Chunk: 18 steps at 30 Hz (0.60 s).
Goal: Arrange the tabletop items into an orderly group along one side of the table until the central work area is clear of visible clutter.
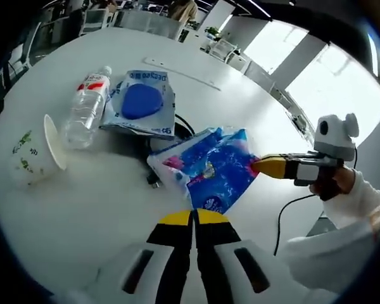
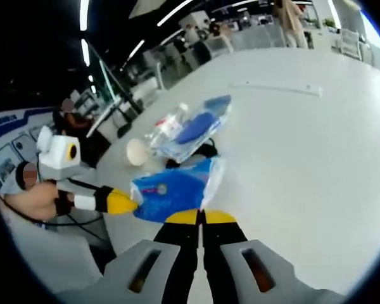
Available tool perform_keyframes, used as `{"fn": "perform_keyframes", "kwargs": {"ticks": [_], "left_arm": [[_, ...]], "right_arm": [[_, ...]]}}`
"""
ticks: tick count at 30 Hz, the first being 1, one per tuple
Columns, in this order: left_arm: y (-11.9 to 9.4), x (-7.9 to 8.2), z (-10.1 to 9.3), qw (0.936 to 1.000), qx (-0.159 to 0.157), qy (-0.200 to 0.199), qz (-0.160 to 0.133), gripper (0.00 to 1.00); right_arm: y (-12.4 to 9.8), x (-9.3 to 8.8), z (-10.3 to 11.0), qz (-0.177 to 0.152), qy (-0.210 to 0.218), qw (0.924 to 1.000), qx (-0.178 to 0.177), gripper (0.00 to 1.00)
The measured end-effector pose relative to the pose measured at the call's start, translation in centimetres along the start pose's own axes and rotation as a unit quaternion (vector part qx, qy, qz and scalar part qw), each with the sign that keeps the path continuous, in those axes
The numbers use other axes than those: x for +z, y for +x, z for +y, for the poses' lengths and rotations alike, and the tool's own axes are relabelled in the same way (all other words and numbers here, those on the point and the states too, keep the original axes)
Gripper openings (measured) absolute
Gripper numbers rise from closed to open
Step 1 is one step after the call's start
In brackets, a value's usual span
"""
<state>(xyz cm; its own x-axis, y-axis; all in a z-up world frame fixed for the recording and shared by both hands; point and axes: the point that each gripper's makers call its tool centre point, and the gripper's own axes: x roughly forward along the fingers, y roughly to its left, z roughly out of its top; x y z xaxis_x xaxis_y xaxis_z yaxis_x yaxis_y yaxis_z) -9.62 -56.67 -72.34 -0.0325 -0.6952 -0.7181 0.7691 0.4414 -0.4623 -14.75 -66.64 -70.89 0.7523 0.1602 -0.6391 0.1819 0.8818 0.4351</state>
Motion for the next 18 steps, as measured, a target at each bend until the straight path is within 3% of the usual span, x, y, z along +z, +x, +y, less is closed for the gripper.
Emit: {"fn": "perform_keyframes", "kwargs": {"ticks": [18], "left_arm": [[0.7, 0.4, -2.6, 0.9981, -0.028, 0.053, 0.014, 0.00]], "right_arm": [[-3.0, -0.3, -1.2, -0.037, 0.040, 0.9984, -0.016, 0.00]]}}
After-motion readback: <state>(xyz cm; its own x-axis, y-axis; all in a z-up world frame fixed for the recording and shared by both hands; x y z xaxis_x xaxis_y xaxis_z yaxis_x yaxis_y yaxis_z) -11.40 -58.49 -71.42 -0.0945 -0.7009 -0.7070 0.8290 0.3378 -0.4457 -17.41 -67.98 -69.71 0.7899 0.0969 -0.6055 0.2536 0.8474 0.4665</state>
